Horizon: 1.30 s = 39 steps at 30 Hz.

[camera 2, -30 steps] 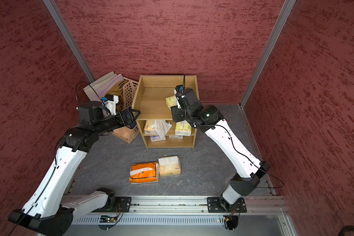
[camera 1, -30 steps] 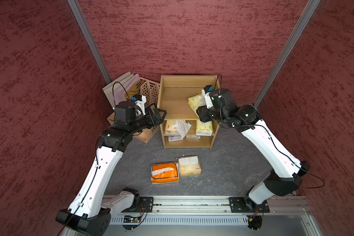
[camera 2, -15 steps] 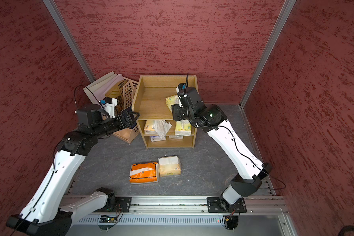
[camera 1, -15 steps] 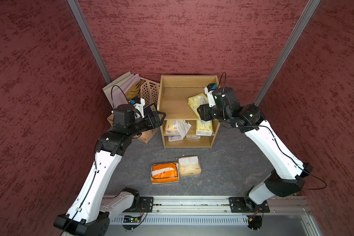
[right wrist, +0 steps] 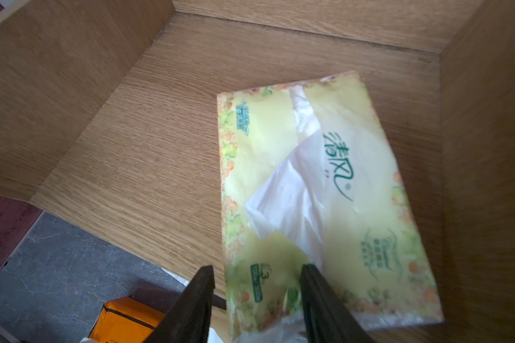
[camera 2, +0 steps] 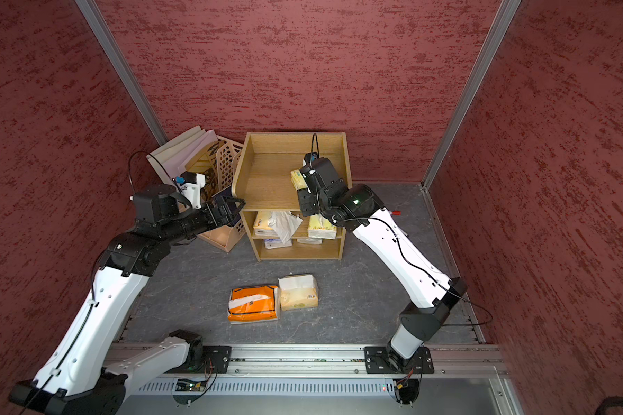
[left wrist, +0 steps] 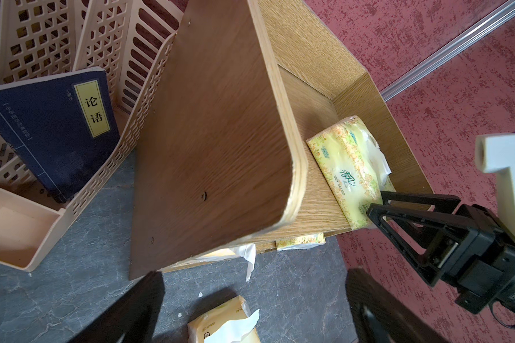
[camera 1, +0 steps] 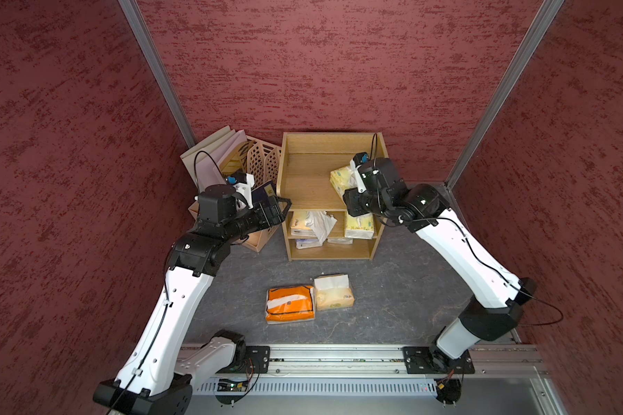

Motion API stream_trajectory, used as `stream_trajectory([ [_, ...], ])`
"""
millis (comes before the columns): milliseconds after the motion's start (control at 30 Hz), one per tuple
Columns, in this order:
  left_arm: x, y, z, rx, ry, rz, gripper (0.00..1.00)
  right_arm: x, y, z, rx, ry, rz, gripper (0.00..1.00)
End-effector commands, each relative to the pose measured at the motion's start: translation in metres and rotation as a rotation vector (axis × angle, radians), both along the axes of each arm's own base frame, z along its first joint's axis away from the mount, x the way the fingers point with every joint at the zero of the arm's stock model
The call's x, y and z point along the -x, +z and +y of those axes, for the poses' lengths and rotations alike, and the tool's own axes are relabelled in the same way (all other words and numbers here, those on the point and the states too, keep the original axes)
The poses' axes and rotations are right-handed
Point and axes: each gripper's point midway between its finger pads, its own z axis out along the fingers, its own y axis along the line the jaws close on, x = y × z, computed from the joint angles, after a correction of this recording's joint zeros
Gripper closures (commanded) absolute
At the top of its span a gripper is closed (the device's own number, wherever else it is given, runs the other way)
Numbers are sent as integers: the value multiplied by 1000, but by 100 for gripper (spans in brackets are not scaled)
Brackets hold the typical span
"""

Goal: Remove the tissue boxes from the shelf
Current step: Pick up a box of tissues from the shelf.

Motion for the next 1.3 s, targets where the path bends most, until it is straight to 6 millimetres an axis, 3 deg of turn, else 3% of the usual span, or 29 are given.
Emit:
stream_trajectory([
  [0, 5, 4, 1, -4, -5, -15, 0, -3, -25, 1, 61, -18, 43, 68],
  [267, 5, 6, 2, -13, -2, -21, 0, 1, -12, -4, 47, -17, 7, 100],
  [533, 6, 12, 11, -16, 40, -38, 0, 20, 18, -8, -28, 32, -32, 100],
  [767, 10, 18, 34, 41, 145, -47, 0, 71, 30, -8, -94, 173, -25, 100],
  [967, 15, 19, 42, 57, 175, -41, 0, 118, 10, -20, -107, 219, 24, 100],
  [1267, 19, 22, 44, 87, 194, -38, 0, 175, -67, -37, -2, 253, 191, 100],
])
